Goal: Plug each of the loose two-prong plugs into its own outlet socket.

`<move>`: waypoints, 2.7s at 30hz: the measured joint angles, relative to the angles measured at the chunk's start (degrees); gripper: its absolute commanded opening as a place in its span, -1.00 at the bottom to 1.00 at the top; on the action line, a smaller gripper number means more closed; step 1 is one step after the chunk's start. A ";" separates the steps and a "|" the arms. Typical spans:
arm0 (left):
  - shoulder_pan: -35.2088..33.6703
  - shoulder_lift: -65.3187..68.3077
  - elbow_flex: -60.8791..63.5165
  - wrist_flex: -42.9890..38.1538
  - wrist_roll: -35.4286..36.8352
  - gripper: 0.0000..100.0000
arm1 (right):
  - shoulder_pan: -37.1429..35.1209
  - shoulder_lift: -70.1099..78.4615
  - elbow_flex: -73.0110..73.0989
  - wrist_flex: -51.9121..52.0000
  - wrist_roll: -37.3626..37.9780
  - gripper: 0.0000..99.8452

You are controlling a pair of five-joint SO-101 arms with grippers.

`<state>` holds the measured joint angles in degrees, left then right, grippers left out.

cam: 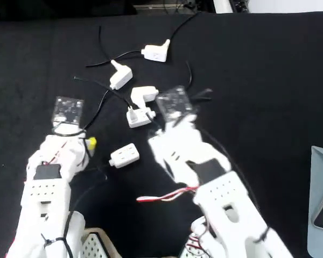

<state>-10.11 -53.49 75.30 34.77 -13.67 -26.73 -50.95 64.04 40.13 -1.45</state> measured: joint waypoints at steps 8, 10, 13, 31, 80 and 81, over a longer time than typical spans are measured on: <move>-1.32 0.00 0.44 -0.97 0.62 -0.55 | -7.21 17.76 -5.10 -7.12 0.00 -0.98; -1.32 0.00 0.44 -1.05 0.62 -0.55 | -8.35 20.57 -5.10 -9.14 -1.05 -0.98; -1.32 0.00 0.44 -1.05 0.62 -0.55 | -9.67 23.74 -5.10 -11.08 -3.16 -0.98; -1.32 0.00 0.44 -1.05 0.62 -0.55 | -10.11 31.30 -5.89 -18.29 -4.66 -0.98; -1.32 -0.35 1.41 -1.05 0.62 -0.54 | -12.04 31.30 -2.20 -20.66 -6.42 -0.95; -1.32 -0.35 1.41 -1.05 0.62 -0.54 | -12.04 30.86 -2.02 -20.40 -6.42 -0.91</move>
<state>-11.43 -53.85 76.70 33.71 -13.05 -38.77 -20.09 62.02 19.74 -7.87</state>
